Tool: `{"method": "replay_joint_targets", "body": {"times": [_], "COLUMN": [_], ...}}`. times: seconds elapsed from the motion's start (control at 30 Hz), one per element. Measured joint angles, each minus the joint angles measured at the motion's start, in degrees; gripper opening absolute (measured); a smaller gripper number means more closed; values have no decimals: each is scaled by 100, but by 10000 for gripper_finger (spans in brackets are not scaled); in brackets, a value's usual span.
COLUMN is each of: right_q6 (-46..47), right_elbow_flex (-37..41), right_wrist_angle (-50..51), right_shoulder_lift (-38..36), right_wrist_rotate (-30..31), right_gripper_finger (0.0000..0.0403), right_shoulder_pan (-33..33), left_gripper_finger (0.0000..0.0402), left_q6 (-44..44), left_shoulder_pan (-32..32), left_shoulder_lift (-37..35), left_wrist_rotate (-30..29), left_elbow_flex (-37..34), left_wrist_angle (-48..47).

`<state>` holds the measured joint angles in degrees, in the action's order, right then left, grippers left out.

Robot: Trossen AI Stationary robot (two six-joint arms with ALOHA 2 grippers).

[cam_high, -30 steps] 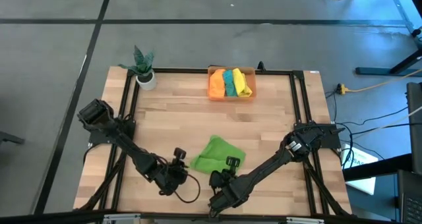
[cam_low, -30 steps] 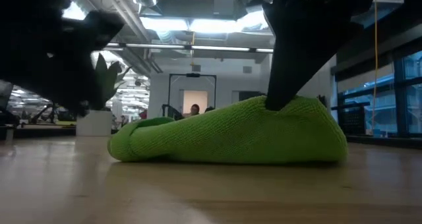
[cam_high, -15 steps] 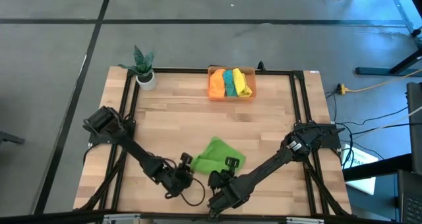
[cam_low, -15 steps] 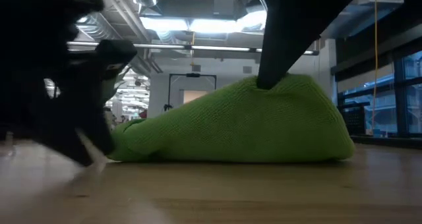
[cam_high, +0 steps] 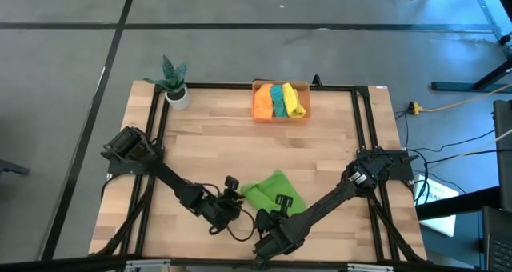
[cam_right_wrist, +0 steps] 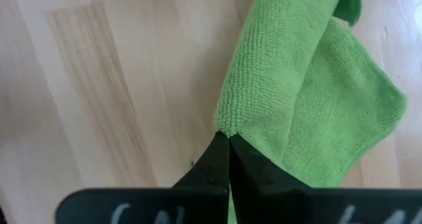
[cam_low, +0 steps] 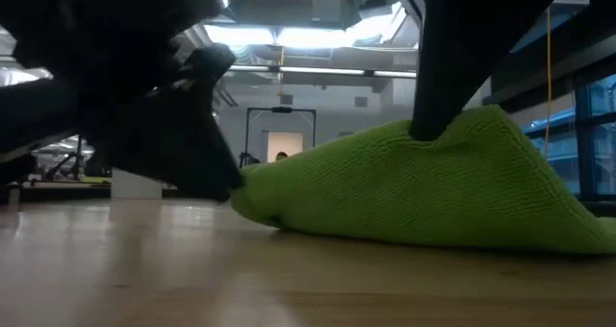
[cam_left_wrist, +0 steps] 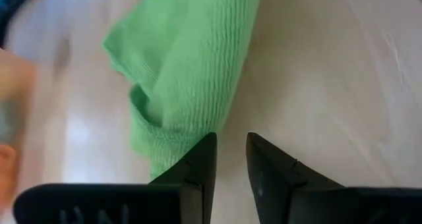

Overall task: Roll microfiber towels into tight, uniform cylinder then place into a basket
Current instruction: Roll the green microfiber towel

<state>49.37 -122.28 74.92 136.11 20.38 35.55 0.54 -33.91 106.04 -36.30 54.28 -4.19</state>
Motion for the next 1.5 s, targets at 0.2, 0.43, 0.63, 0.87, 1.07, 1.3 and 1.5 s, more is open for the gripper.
{"method": "replay_joint_targets", "body": {"times": [0.2,0.43,0.63,0.87,1.07,1.3,1.5], "right_q6": [6,184,310,312,316,324,314], "right_elbow_flex": [0,2,2,2,2,4,4], "right_wrist_angle": [20,104,351,325,307,308,308], "right_shoulder_lift": [0,0,2,7,7,7,7], "right_wrist_rotate": [0,155,216,247,247,248,249], "right_gripper_finger": [0,0,0,0,0,0,0], "right_shoulder_pan": [35,39,39,39,39,39,39], "left_gripper_finger": [75,75,75,75,75,87,108], "left_q6": [511,922,1060,1158,736,660,545], "left_shoulder_pan": [153,353,168,-66,59,64,165], "left_shoulder_lift": [-2,-4,-95,-116,-54,-101,-101], "left_wrist_rotate": [-84,-83,52,317,338,300,472], "left_elbow_flex": [0,0,4,0,0,2,2], "left_wrist_angle": [572,1038,1001,993,1001,985,991]}}
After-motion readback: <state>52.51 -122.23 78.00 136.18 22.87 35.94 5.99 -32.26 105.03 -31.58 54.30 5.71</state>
